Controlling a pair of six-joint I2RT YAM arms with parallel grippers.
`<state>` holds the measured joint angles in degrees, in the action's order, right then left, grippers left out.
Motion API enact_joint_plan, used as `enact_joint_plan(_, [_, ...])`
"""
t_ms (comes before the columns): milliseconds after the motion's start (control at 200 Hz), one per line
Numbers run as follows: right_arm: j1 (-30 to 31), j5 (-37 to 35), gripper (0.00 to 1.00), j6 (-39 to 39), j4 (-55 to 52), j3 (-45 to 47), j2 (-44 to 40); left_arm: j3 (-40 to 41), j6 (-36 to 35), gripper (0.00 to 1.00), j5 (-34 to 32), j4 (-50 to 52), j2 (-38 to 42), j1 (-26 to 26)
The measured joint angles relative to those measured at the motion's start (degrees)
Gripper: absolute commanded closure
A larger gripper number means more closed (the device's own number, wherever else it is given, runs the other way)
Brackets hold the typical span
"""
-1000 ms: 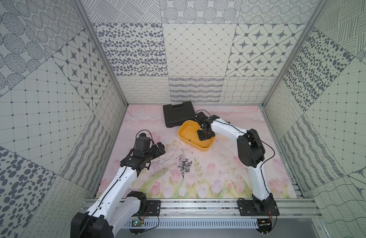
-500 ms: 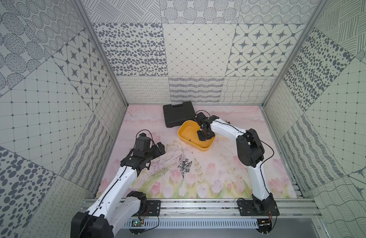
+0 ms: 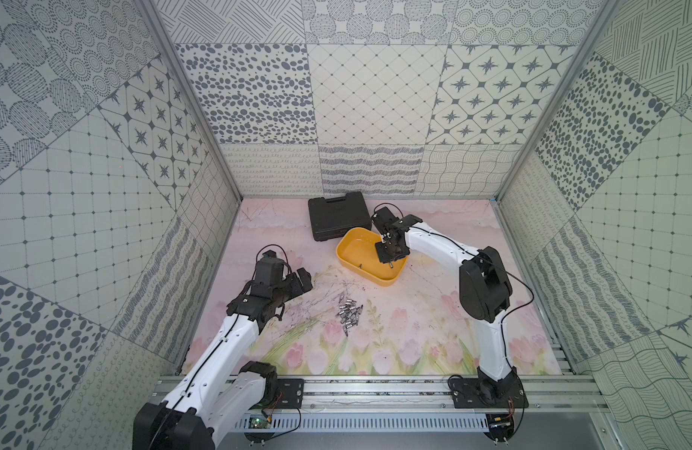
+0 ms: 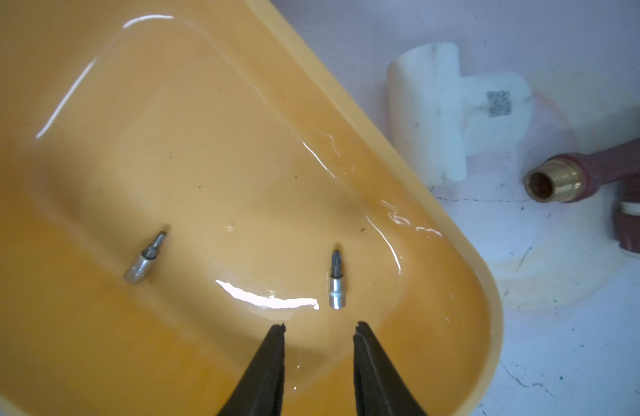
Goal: Put the bit on the desktop into the storage box
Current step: Place the screwdriver bit in the storage box, then pick up the screwdriver bit from the center of the board.
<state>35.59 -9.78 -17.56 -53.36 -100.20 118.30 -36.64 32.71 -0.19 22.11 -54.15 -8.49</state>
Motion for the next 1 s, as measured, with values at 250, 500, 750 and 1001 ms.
enact_joint_plan(250, [-0.02,-0.9,0.58,-0.11,0.04,3.28,-8.04,-0.15,-0.22,0.01,0.37,0.0,0.79,0.0])
enact_joint_plan(500, [-0.02,-3.43,0.49,-0.28,-0.07,8.96,-14.67,-0.81,-1.25,0.03,2.4,0.02,1.07,0.0])
enact_joint_plan(750, [-0.02,-6.99,0.4,-1.16,0.33,16.17,-21.81,-2.6,-2.38,0.12,6.32,0.52,0.76,0.0])
enact_joint_plan(1001, [-0.02,-9.25,0.32,-3.13,1.49,23.91,-28.2,-5.25,-3.74,0.19,10.67,2.36,-2.78,-1.11])
